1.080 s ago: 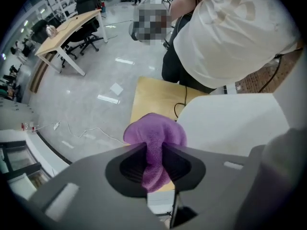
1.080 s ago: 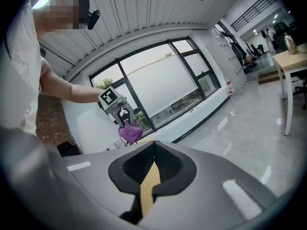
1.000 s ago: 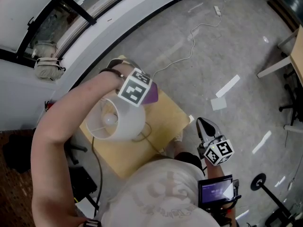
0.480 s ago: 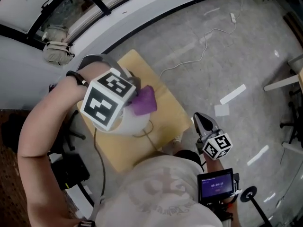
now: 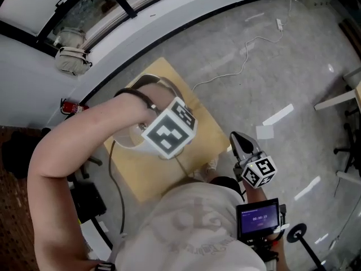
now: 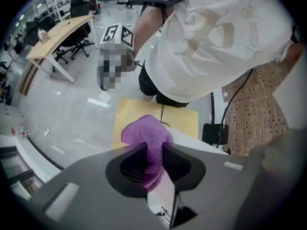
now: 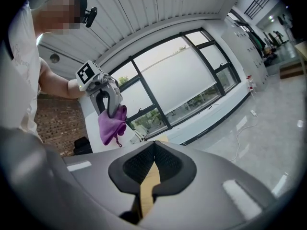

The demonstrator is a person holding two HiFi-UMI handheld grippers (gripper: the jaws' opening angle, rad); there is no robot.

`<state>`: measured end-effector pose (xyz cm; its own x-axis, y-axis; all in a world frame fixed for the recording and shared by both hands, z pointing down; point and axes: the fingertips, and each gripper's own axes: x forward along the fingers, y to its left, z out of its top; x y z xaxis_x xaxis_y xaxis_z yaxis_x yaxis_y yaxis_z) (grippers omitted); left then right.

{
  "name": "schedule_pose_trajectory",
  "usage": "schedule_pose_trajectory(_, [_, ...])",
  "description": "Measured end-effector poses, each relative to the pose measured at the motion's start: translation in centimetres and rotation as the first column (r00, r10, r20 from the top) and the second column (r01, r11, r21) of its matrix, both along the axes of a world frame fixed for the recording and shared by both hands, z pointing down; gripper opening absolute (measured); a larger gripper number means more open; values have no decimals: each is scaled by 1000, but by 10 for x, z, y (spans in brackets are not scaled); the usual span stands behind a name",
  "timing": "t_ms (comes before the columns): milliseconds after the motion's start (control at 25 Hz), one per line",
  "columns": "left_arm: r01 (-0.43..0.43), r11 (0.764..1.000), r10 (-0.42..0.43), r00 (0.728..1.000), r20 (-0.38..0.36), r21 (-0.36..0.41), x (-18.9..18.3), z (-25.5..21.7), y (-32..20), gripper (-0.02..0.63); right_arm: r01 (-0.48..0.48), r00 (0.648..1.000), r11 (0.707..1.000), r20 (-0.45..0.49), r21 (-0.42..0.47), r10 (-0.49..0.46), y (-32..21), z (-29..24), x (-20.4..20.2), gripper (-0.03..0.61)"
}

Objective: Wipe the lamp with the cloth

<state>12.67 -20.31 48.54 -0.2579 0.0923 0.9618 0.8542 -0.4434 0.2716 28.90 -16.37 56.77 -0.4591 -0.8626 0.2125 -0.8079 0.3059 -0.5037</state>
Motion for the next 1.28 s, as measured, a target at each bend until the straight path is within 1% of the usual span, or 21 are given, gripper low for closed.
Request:
schedule_pose_trajectory(200, [-67,997,64,997,53,50,5,33,5,85,-69,997,998,17,-12,69,33,6,5,14])
schedule_pose_trajectory(280, [-83,995,79,995,69,58,7,47,8,84,-90,996,996,15,-15,90,44,8,6,15])
schedule_pose_trajectory(360, [-83,995,79,994,70,62,10,62,12,86,-115,993,993,15,-14,115,54,8,7,14])
schedule_pose_trajectory(440, [-83,994,79,995,56,75,12,70,16,86,-140,990,990,19,-6,140,64,6,7,14])
schedule_pose_trajectory(520, [-67,993,67,998,5,98,21,64,20,86,-156,988,988,17,1,156,75,3,9,14])
schedule_pose_trajectory(600, [-12,993,23,995,-97,116,40,42,20,86,-171,985,985,12,4,171,86,2,13,15])
schedule_pose_trajectory(640, [28,992,-8,987,-162,120,51,27,20,86,-178,984,984,11,5,178,91,2,14,15])
schedule_pose_trajectory(680, [71,991,-43,972,-231,116,60,10,20,86,-182,983,983,10,6,182,95,2,15,15])
schedule_pose_trajectory(760, [162,982,-118,926,-358,97,71,-23,19,86,-182,983,983,8,8,182,102,2,14,15])
schedule_pose_trajectory(840, [251,964,-182,867,-465,91,72,-54,18,86,-171,985,985,4,14,171,106,1,10,15])
schedule_pose_trajectory(920, [327,938,-215,806,-551,113,64,-80,13,86,-153,988,988,-2,25,153,109,-3,5,14])
schedule_pose_trajectory(1040, [424,892,-238,735,-635,156,40,-106,-1,86,-118,993,992,-11,42,119,110,-12,-4,15])
schedule_pose_trajectory(1160, [529,834,-286,657,-697,157,13,-123,-17,87,-84,996,995,-23,52,85,109,-18,-18,15])
schedule_pose_trajectory(1240, [598,789,-317,593,-740,142,-2,-133,-20,87,-63,997,996,-31,55,65,109,-21,-27,14])
schedule_pose_trajectory(1280, [634,763,-333,554,-763,127,-7,-138,-17,87,-54,998,997,-35,56,56,110,-22,-30,14])
